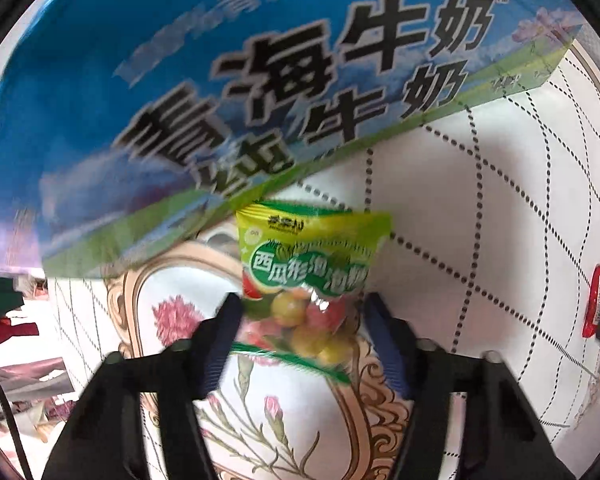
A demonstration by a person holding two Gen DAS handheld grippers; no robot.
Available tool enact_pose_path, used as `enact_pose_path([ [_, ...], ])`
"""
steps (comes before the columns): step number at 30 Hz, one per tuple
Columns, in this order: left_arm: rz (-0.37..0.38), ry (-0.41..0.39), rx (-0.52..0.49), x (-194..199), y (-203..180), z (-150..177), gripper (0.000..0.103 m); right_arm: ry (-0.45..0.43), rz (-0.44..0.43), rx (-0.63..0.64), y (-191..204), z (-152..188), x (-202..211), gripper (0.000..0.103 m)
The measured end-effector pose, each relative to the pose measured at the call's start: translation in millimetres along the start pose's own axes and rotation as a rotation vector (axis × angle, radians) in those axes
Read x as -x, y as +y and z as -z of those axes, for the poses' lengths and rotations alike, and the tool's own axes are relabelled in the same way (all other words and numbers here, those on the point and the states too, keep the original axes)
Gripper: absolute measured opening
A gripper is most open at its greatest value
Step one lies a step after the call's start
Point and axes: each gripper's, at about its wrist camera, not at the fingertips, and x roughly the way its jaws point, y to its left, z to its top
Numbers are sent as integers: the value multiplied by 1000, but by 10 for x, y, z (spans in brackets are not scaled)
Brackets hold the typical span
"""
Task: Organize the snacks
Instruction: 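Grasp the green watermelon candy bag with the left tool while the right grasps the red triangular packet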
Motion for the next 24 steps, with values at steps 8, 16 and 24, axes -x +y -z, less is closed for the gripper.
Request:
enact_pose_path([
  [8,161,57,213,14,300,439,49,-59,19,-96,-20,-348,-135,52],
  [16,355,130,434,-76,554,974,49,-43,105,257,733,-305,-190,43],
  [24,388,167,432,-161,471,1282,49,199,79,589,1410,58,-377,43],
])
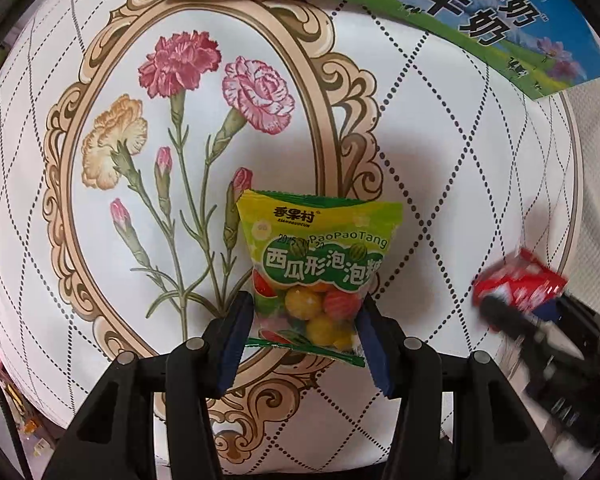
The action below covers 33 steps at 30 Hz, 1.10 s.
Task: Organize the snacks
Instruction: 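Grasp the green watermelon candy bag with the left tool while the right grasps the red triangular packet, then carry both packets into the box and open both tools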
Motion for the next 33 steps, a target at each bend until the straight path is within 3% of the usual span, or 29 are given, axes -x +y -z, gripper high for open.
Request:
enact_pose_path([
  [3,-5,19,9,-135,-77,-8,53,33,10,26,122,-89,-133,43],
  [9,-17,33,29,-417,-102,-220,57,18,-23,-75,52,-175,-251,45],
  [12,-23,30,30,-501,-150,-168,57,16,-24,-94,13,-201,-262,45],
  [16,-16,32,34,-473,-128,-219,57,12,-30,-100,-97,-147,-126,49],
  [20,-12,31,35,-401,-86,-239,57,-4,-70,-127,-68,-152,-98,65],
  [33,-4,-2,43,-300,-100,-165,57,-63,-35,-188,-288,-104,74,65],
])
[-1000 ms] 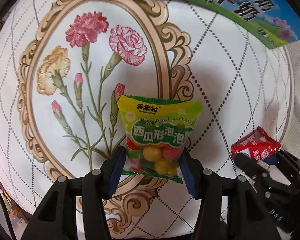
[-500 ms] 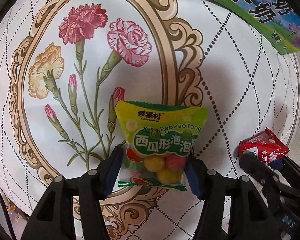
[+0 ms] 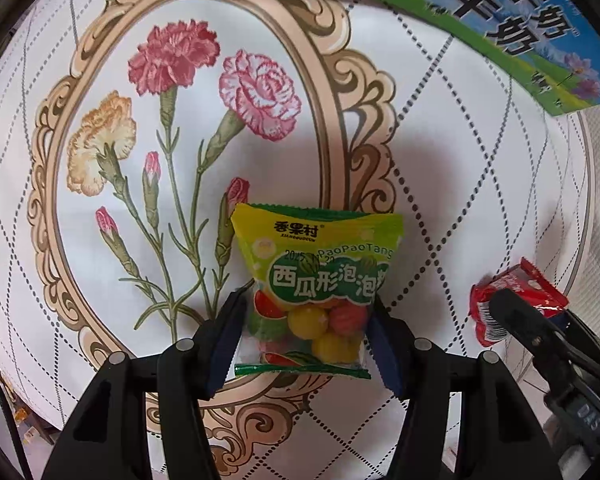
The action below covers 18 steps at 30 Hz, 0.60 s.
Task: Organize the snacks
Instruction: 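Carry both packets into the box and open both tools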
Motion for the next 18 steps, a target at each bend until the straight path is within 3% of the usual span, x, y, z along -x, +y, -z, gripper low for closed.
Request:
enact_pose_path([
  [6,-19,-12,-12,-16,-37,-2,57,-20,6,-11,-69,-1,-7,64],
  [8,-18,-28,-11,-4,-46,6,54,-40,24,7,-40,12,-15,56],
  [10,-24,-36,-13,9,-57,16,49,-46,32,19,-18,21,-22,55],
  [18,-19,-87,-46,224,-125,67,49,-77,24,44,7,48,77,53],
])
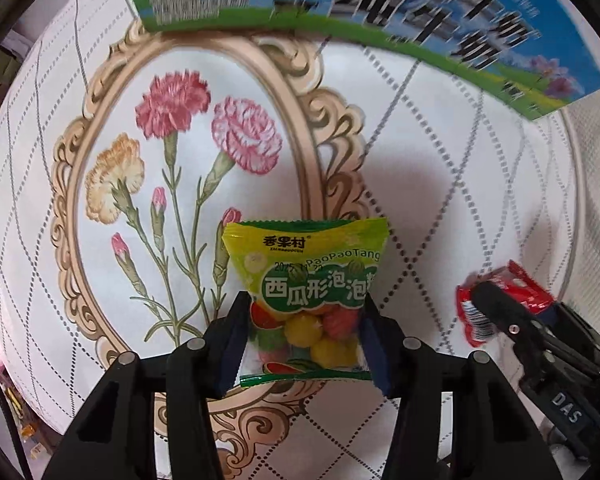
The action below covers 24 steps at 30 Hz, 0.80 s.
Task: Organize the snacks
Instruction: 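Carry both packets into the box and open both tools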
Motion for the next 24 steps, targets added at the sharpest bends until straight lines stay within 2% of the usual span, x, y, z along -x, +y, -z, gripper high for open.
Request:
enact_pose_path([
  [6,68,-88,-20,565,-105,-172,49,-35,-56,-4,38,-79,243,50],
  [14,152,-214,-66,1360,-325,-681,49,-131,-119,28,138,-430,742,44],
  [22,161,-261,-67,1680,-348,-1150,49,-234,-178,18,160,-873,1210,44],
  [24,128,-282,-77,1726,-321,-1347,49,-275,-170,23,191,-1089,1334,44],
])
